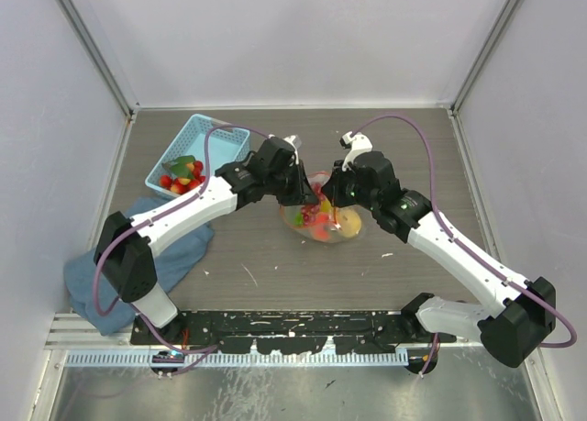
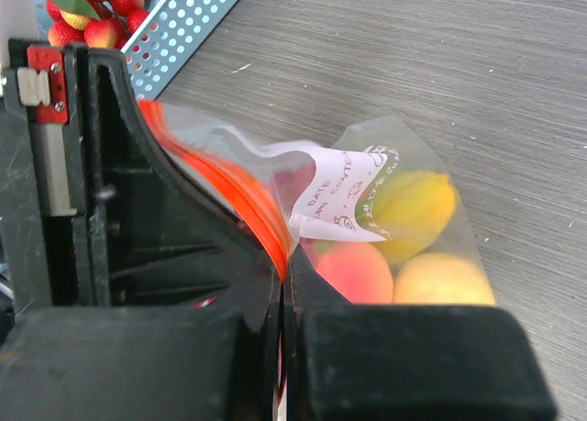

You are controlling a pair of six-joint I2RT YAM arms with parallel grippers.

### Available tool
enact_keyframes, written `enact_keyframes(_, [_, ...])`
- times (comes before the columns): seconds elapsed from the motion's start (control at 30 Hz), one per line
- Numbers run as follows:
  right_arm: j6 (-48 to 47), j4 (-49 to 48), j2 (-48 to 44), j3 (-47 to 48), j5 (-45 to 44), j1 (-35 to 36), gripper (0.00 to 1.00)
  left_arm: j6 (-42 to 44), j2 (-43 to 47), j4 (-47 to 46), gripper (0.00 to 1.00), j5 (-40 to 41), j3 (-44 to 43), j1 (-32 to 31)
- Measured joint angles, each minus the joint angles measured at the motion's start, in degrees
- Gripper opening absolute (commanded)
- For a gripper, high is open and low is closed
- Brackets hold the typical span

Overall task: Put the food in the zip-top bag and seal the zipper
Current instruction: Place the fake fruit in the zipper food storage bag.

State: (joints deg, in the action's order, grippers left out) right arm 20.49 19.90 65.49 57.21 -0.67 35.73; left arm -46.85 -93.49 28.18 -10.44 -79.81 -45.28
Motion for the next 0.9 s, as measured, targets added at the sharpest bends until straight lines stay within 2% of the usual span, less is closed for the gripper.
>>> enact_keyframes(0.13, [0.52, 0.00, 0.00, 0.00, 0.81, 0.02, 0.01, -0.81, -0.02, -2.29, 0.12, 3.30, 0.57, -0.15])
enact_keyframes(0.27, [0.74, 0.00, 0.00, 0.00, 1.20, 0.07, 0.01, -1.79, -0.59, -4.24, 0.27, 6.80, 0.57, -0.92])
enact_keyframes(0.53, [0.98, -0.02, 0.00, 0.00, 1.31, 0.07, 0.01, -2.67, -2.19, -8.17, 0.49, 11.32, 2.89, -2.69])
enact_keyframes(0.7, [1.11, 0.00, 0.00, 0.00, 0.79, 0.04, 0.01, -3.17, -2.21, -9.88, 0.57, 12.33, 3.80, -2.75])
enact_keyframes(0.9, [1.18, -0.04, 0.00, 0.00, 0.72, 0.07, 0.01, -3.19, -0.68, -10.29, 0.60, 12.15, 5.68, -2.73])
